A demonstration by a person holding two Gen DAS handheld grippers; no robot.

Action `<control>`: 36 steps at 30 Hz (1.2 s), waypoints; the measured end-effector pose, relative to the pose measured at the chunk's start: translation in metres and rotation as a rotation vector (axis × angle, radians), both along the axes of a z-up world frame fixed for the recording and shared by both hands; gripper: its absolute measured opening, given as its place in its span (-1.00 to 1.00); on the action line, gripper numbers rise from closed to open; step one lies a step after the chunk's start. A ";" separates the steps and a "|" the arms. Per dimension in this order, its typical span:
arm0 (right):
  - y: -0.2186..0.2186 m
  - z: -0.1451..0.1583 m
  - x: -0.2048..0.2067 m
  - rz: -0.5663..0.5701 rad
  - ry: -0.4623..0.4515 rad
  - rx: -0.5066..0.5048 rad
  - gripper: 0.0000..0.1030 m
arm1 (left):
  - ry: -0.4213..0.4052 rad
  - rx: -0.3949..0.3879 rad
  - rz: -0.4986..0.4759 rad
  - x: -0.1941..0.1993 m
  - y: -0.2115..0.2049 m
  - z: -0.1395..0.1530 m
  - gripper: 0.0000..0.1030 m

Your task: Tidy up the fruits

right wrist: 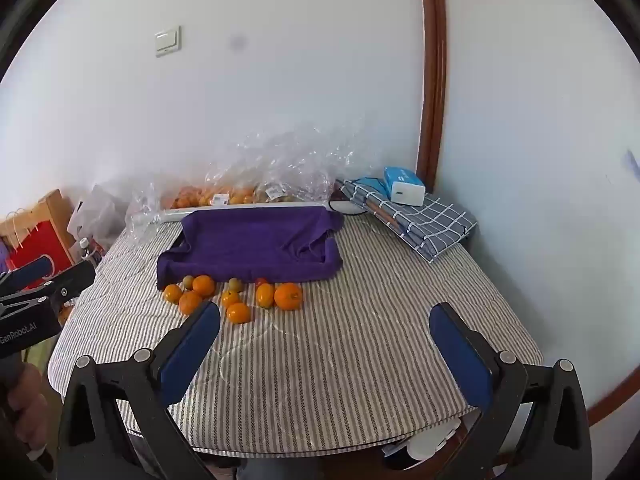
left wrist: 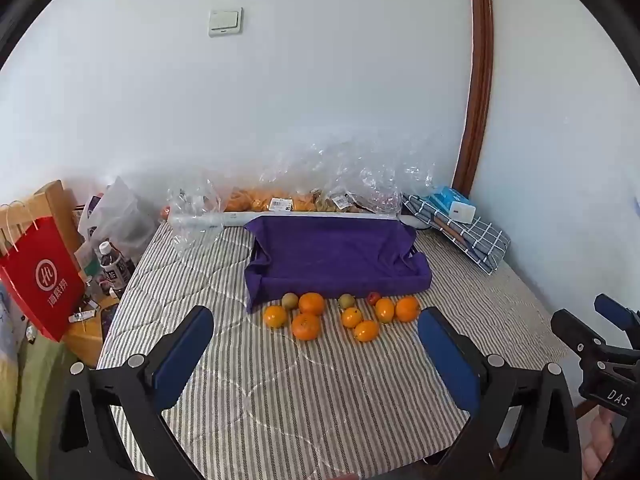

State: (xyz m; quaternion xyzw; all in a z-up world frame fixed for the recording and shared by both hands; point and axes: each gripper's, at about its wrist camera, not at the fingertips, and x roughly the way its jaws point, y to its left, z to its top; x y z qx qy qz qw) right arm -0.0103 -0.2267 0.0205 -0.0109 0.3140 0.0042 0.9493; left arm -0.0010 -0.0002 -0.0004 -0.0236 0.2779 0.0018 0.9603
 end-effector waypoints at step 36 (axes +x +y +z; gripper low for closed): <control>-0.008 -0.005 0.005 -0.023 0.034 0.007 1.00 | 0.024 -0.005 0.017 0.005 -0.003 -0.001 1.00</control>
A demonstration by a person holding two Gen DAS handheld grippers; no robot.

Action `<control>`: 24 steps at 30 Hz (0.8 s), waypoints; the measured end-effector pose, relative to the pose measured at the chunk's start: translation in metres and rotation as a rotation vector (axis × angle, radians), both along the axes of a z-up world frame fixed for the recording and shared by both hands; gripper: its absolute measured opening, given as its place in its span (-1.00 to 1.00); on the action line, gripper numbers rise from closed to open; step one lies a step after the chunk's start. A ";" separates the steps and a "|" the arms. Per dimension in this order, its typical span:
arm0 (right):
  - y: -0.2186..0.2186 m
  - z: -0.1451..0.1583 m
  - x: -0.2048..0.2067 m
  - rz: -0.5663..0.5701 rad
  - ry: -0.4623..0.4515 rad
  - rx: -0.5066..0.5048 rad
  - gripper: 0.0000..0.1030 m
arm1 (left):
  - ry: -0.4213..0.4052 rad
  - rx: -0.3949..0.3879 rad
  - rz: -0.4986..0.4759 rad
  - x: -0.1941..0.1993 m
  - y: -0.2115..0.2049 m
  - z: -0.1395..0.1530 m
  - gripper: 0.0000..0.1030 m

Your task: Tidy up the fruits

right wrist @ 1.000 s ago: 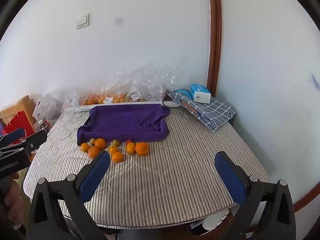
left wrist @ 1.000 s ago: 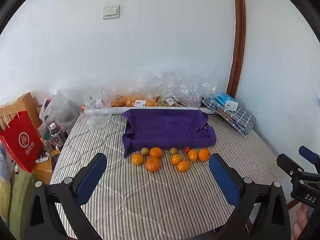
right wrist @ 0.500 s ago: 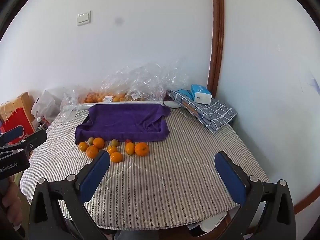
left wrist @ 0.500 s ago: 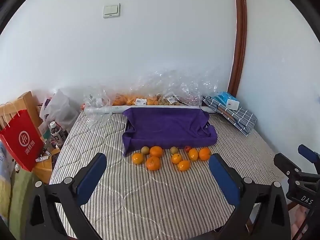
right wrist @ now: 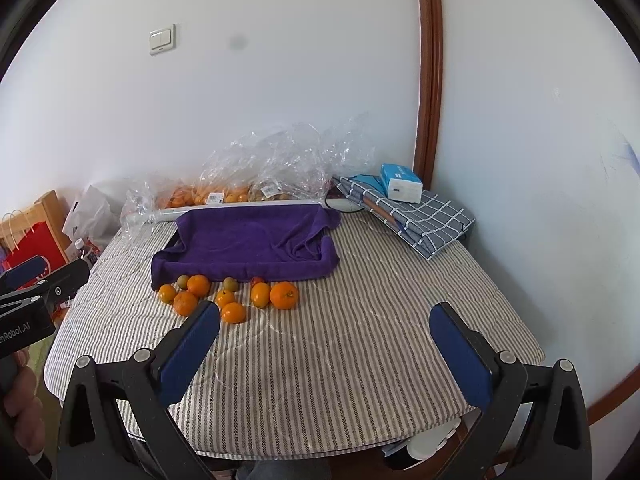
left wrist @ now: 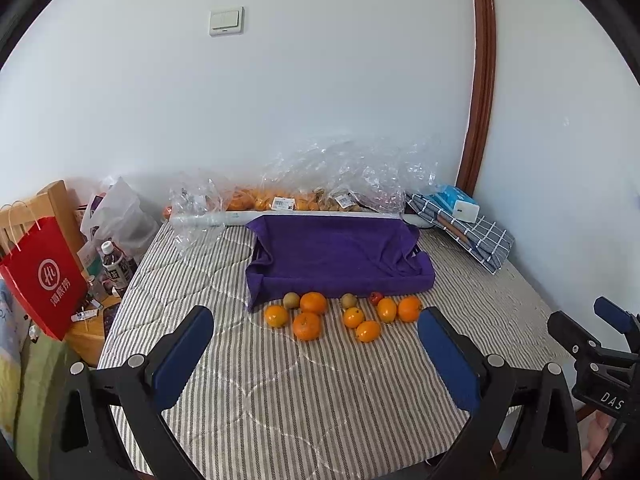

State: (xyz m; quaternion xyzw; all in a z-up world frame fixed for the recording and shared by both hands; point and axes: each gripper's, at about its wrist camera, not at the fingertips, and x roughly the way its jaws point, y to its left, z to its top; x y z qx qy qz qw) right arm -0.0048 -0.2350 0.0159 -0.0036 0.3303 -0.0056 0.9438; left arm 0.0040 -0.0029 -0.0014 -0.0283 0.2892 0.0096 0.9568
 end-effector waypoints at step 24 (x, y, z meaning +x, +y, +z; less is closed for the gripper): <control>0.008 0.007 -0.005 0.027 -0.030 -0.013 1.00 | 0.011 -0.001 0.009 0.001 0.005 -0.004 1.00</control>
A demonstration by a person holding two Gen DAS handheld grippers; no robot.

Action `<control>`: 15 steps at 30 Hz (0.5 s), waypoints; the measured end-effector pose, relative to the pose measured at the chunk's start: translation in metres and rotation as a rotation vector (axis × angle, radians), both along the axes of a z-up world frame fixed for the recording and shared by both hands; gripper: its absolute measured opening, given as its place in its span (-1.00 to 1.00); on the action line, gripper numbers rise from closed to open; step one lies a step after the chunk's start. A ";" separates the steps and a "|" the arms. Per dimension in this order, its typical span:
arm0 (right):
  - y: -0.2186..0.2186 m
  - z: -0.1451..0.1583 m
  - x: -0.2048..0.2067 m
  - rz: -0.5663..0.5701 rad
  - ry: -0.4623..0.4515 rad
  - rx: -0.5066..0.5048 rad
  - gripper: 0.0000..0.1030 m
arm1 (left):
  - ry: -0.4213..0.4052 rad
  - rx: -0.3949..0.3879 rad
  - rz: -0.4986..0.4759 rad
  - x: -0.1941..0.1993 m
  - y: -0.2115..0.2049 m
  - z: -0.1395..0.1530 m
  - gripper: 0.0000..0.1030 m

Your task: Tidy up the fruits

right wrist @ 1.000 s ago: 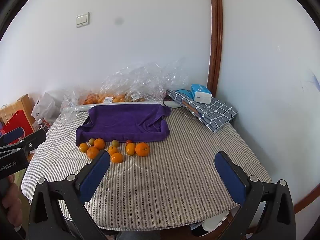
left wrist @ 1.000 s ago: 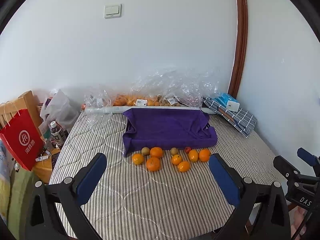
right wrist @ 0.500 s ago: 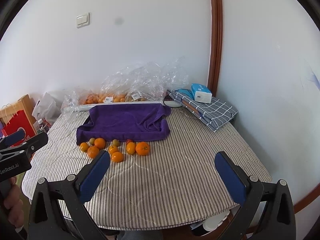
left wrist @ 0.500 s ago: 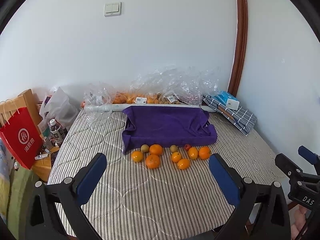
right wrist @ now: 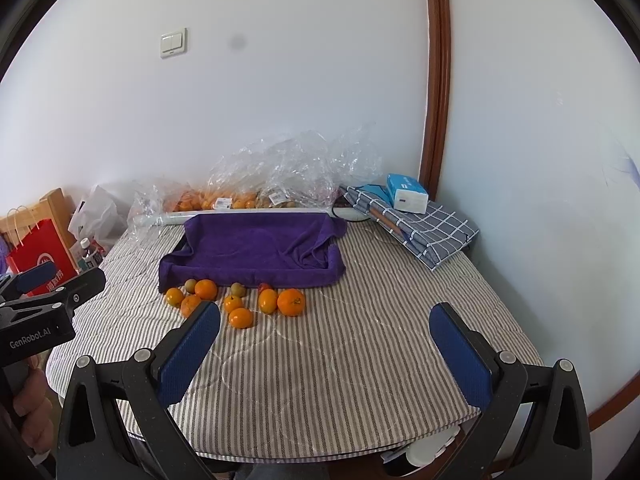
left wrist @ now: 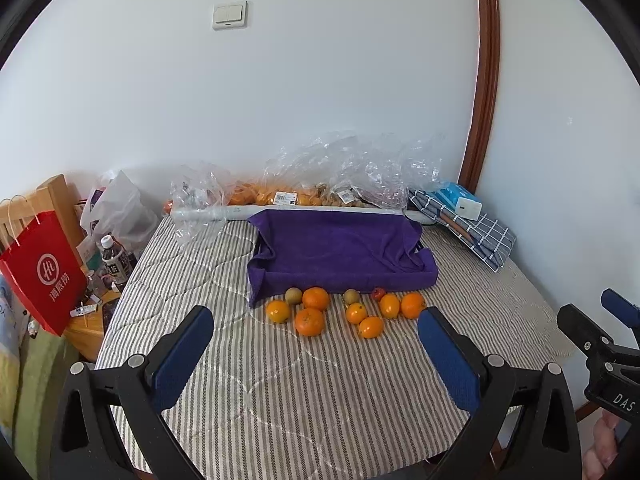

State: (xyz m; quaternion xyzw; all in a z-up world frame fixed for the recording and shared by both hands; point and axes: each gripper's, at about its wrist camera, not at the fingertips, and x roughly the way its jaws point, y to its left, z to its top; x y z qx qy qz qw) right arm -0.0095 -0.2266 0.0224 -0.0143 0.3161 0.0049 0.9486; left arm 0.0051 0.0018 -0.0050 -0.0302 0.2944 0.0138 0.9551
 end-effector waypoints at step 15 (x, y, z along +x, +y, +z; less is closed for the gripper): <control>0.004 0.000 0.000 0.003 -0.006 0.002 1.00 | -0.001 -0.006 0.016 0.000 0.006 0.001 1.00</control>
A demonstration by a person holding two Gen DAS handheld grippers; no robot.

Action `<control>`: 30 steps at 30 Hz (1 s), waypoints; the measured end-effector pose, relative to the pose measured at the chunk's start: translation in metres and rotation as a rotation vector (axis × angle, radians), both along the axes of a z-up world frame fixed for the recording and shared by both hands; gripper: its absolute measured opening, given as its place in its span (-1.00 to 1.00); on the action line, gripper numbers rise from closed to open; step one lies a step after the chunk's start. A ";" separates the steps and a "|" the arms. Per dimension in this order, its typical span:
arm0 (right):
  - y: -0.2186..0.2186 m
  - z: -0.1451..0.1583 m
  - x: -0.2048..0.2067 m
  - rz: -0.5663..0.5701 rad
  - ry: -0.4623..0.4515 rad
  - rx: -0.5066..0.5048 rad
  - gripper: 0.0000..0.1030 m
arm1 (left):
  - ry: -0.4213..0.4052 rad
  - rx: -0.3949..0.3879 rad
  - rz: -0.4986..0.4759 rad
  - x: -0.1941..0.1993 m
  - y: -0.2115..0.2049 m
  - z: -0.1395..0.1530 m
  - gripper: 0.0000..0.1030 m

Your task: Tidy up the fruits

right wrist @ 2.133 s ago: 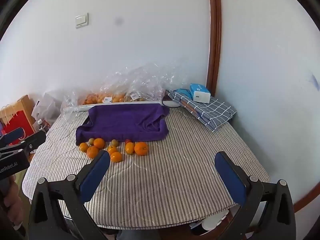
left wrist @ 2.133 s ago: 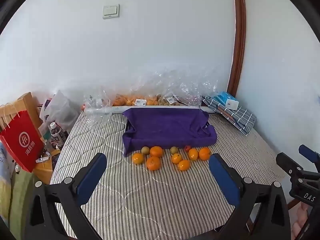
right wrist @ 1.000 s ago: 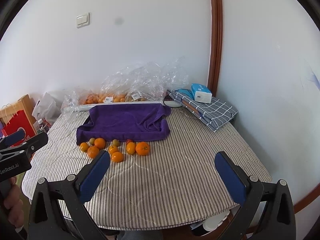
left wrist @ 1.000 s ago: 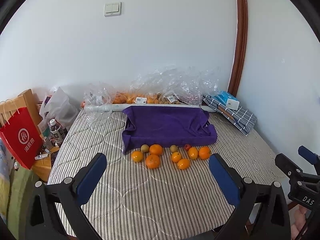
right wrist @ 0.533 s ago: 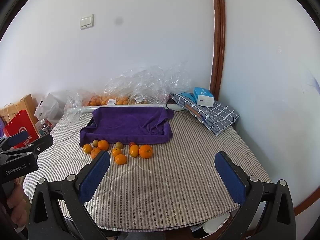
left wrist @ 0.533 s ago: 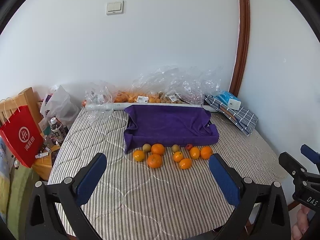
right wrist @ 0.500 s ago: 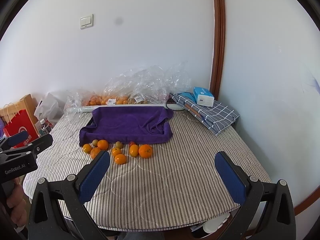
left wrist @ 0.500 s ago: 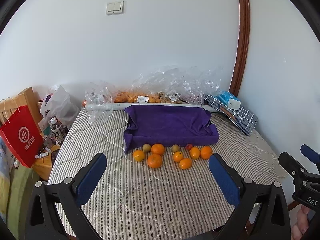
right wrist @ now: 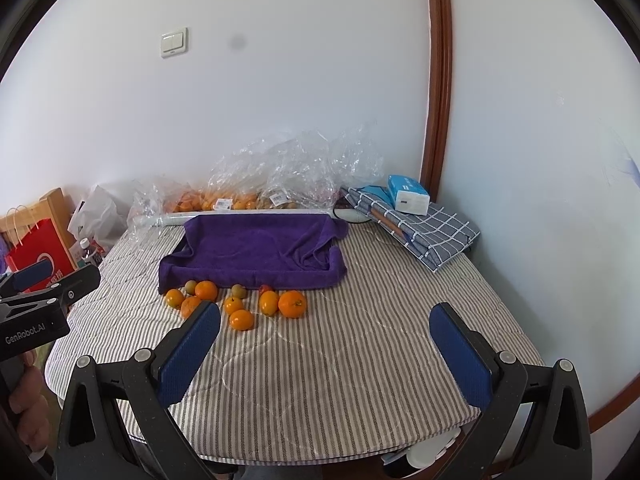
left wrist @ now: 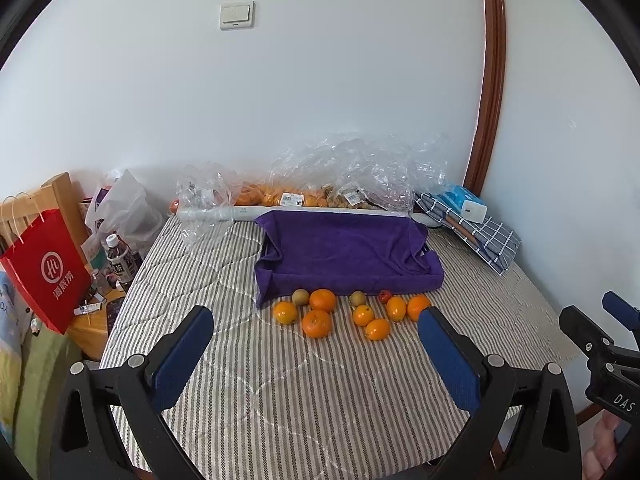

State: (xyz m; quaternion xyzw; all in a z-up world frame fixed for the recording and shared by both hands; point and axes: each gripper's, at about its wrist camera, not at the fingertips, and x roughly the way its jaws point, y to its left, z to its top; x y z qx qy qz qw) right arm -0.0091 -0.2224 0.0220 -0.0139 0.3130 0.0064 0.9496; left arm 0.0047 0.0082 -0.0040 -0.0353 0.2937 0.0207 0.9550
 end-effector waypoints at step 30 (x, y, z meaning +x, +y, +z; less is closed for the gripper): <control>0.013 -0.021 0.038 0.012 -0.015 -0.018 1.00 | -0.003 -0.006 0.018 0.034 0.016 -0.013 1.00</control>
